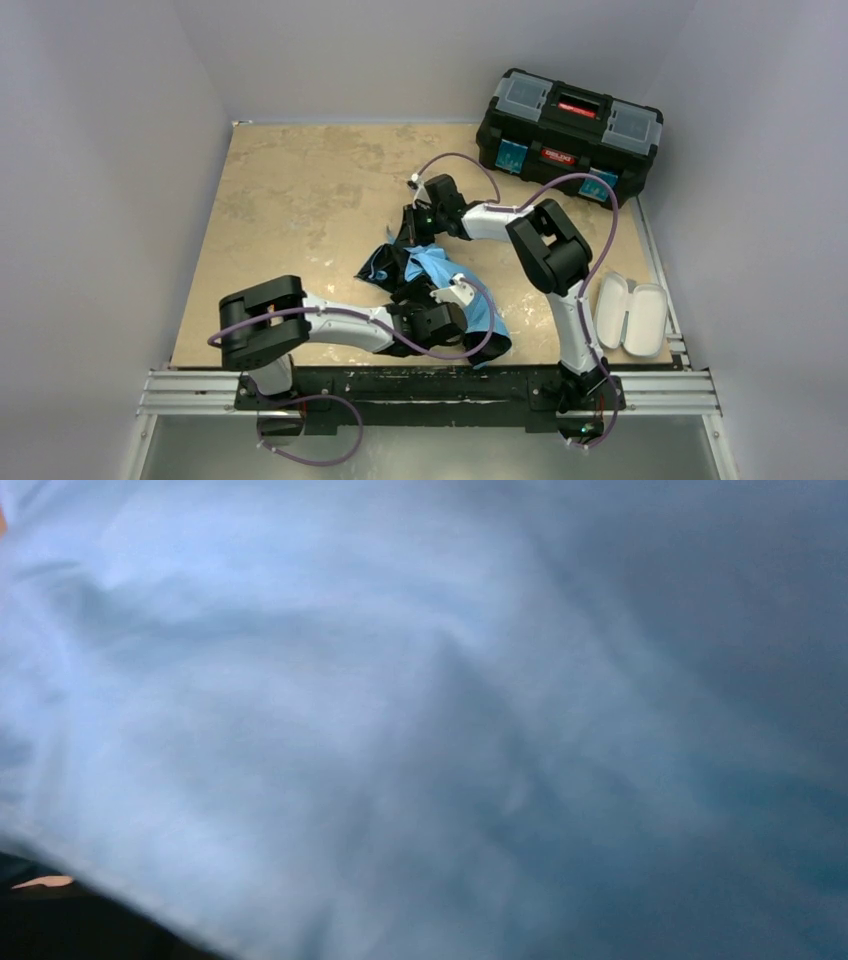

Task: Put away the umbrella

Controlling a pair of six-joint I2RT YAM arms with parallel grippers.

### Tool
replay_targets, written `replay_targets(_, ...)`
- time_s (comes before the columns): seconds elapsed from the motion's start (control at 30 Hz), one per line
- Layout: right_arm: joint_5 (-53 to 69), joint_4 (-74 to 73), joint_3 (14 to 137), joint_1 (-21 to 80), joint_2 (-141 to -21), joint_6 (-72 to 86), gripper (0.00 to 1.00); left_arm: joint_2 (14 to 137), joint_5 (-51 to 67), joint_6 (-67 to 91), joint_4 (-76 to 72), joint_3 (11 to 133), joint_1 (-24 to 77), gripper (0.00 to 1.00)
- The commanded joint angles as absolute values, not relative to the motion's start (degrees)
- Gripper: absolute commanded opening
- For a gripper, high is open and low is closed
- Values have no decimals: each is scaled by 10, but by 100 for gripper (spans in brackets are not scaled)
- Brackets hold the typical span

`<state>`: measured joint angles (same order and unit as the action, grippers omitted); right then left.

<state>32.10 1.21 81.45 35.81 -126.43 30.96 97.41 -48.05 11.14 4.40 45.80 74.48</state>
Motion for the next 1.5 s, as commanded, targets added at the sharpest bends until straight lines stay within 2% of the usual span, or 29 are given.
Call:
replay_targets(0.0,306,30,760,360,-1231,297,0,907,-345,162,114,446,734,93)
replay_targets(0.07,303,31,752,359,-1222,291,0,858,-293,180,140,439,716,100)
replay_targets(0.27,307,33,750,357,-1213,290,0,731,-212,227,196,426,683,100)
replay_targets(0.4,313,33,754,357,-1206,292,0,655,-152,269,164,393,639,100)
replay_targets(0.5,316,32,756,356,-1198,293,0,636,-149,280,160,382,611,100)
replay_targets(0.87,328,29,753,357,-1180,298,0,773,-84,251,39,369,529,100)
replay_targets(1.17,327,25,748,356,-1183,294,0,918,-10,232,-122,350,524,99)
replay_targets(1.2,327,25,749,357,-1184,295,0,927,-10,229,-129,344,524,94)
replay_targets(1.23,327,24,749,357,-1186,295,0,936,-12,224,-130,344,524,84)
replay_targets(1.33,326,21,754,357,-1191,295,0,948,-22,212,-126,343,525,42)
replay_targets(1.4,325,15,765,356,-1195,294,0,940,-37,204,-120,337,530,20)
replay_targets(1.43,325,13,771,356,-1197,295,0,928,-51,202,-110,337,533,3)
replay_targets(1.47,326,11,778,355,-1199,296,0,917,-64,198,-98,337,537,0)
